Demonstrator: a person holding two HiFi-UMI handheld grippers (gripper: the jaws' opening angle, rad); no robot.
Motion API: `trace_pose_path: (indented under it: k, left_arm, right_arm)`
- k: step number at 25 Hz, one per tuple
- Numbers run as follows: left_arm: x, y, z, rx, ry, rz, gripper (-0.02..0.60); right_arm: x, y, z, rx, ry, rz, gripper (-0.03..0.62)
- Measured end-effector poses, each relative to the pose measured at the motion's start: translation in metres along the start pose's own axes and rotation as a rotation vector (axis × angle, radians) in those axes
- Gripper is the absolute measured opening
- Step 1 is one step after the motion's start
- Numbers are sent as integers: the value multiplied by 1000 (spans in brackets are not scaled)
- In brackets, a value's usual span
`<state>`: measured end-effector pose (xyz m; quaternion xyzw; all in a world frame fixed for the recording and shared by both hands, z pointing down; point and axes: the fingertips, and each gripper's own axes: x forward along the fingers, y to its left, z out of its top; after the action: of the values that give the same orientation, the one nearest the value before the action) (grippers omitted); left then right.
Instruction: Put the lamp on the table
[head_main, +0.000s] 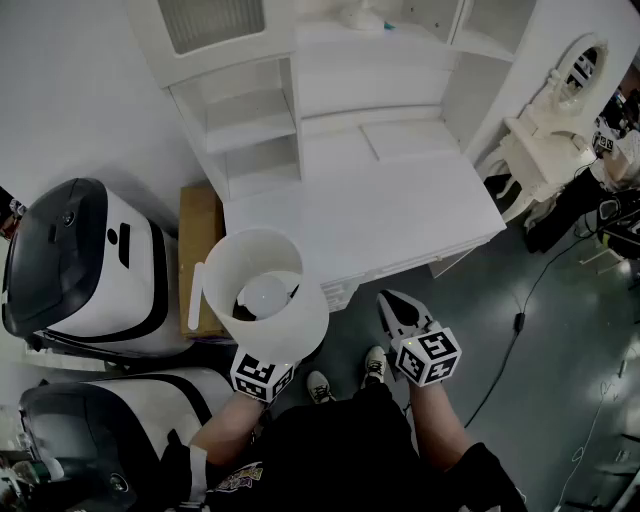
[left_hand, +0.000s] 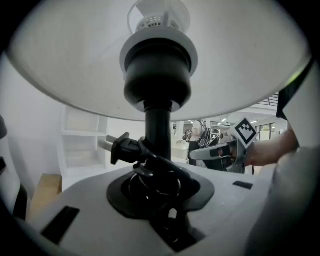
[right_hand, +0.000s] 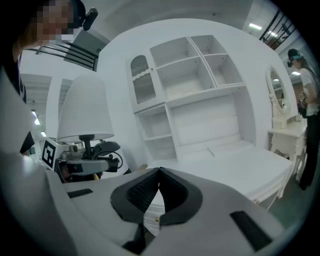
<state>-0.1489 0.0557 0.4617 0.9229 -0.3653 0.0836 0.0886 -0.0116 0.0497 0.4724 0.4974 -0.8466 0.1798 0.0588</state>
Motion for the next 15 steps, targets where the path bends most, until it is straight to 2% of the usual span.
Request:
trace_pose_path:
  k: [15]
  left_arm:
    - [1,-3,4,10,-13,0,112]
  right_arm:
    - [-5,0,2,12,-23,25,26]
